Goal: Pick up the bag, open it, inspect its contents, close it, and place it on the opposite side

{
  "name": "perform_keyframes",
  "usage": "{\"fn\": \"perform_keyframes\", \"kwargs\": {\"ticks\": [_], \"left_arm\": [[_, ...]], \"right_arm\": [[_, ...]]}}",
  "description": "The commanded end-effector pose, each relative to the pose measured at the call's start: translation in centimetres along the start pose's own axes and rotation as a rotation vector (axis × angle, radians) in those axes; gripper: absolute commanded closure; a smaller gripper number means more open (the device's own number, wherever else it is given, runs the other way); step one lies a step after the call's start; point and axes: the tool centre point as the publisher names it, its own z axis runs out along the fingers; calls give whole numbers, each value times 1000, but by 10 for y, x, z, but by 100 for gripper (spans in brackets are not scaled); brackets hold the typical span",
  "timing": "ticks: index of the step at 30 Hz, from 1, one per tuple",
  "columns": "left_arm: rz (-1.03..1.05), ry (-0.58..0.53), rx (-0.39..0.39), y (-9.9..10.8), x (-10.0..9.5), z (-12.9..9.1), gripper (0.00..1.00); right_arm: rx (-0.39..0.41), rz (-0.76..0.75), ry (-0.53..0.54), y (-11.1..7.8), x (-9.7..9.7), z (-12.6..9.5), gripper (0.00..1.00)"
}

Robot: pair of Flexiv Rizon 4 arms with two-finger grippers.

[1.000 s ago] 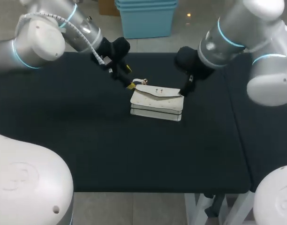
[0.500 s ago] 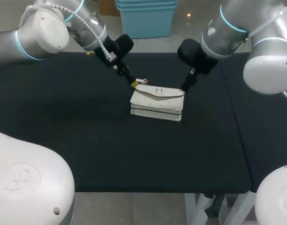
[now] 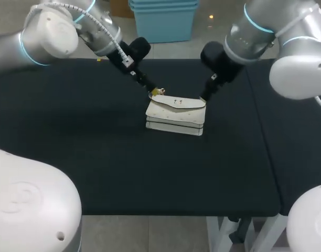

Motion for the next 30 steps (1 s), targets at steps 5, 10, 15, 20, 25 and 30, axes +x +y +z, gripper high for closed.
{"fn": "perform_keyframes", "kwargs": {"ticks": [5, 10, 15, 20, 25, 30], "left_arm": [[-726, 26, -24, 4, 0, 3, 0], [-845, 103, 30, 14, -9, 5, 0], [-899, 159, 80, 17, -10, 12, 0], [-954, 218, 107, 18, -15, 20, 0], [-999, 256, 149, 20, -18, 23, 0], [-1028, 303, 185, 20, -22, 27, 0]], "right_arm": [[193, 664, 237, 0, -11, 7, 0], [120, 857, 256, -13, -11, 11, 0], [40, 969, 283, -17, -12, 18, 0], [-10, 1061, 334, -15, -13, 30, 0], [-22, 1181, 377, -14, -14, 43, 0], [-71, 1269, 401, -14, -13, 49, 0]]}}
